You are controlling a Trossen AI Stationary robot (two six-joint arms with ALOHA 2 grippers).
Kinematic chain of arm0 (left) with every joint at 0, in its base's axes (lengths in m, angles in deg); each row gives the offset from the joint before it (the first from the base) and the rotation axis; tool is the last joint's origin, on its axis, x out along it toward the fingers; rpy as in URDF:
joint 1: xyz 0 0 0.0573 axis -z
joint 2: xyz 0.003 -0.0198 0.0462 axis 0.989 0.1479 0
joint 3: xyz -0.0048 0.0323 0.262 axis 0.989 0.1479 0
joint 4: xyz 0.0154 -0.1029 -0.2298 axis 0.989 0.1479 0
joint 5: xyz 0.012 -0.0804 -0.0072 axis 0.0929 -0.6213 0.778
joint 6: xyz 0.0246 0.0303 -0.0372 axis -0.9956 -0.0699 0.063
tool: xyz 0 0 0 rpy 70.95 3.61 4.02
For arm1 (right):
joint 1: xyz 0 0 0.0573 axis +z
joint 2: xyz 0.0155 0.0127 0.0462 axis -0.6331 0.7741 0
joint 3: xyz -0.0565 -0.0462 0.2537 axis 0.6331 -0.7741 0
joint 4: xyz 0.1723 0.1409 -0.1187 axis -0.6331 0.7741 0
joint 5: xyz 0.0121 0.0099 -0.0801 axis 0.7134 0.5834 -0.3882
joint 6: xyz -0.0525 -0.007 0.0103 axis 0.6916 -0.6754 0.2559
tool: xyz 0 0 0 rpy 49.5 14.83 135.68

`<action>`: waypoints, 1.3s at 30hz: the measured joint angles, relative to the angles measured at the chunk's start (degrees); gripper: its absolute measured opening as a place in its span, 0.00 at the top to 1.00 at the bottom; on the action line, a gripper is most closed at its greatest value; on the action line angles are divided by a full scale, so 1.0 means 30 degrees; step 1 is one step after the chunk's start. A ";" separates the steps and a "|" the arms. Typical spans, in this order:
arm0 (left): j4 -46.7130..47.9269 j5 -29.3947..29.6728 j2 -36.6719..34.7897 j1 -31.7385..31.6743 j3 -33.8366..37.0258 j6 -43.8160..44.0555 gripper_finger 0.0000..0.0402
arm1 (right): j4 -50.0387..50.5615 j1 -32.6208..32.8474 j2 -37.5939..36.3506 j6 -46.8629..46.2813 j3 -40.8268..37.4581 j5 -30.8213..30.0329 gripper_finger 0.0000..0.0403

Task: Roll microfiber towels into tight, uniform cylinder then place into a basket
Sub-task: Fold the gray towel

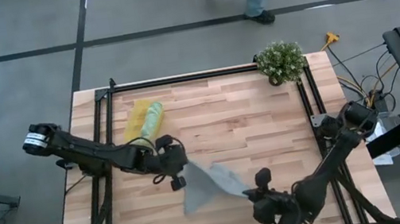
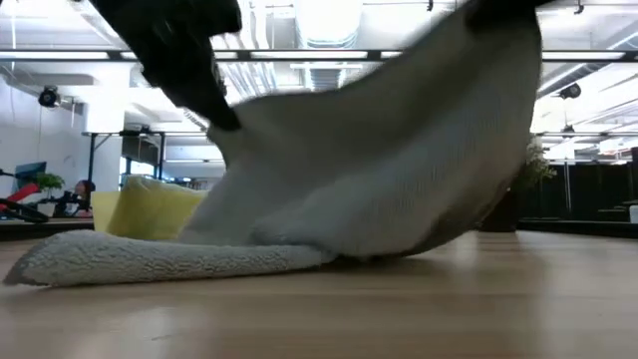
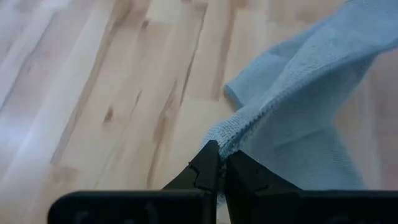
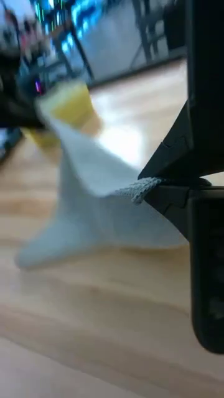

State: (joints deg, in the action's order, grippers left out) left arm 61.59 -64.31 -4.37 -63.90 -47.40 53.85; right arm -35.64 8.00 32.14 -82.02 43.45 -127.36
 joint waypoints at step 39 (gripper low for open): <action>-0.7214 1.0253 -0.0597 1.0584 -0.3145 -0.9166 1.00 | 0.9670 0.1795 -0.0015 -0.5328 0.6294 -0.1802 0.98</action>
State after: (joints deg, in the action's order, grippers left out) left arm 39.95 -33.55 -6.17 -32.15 -56.83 26.35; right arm -6.63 13.38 32.10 -98.00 62.33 -132.77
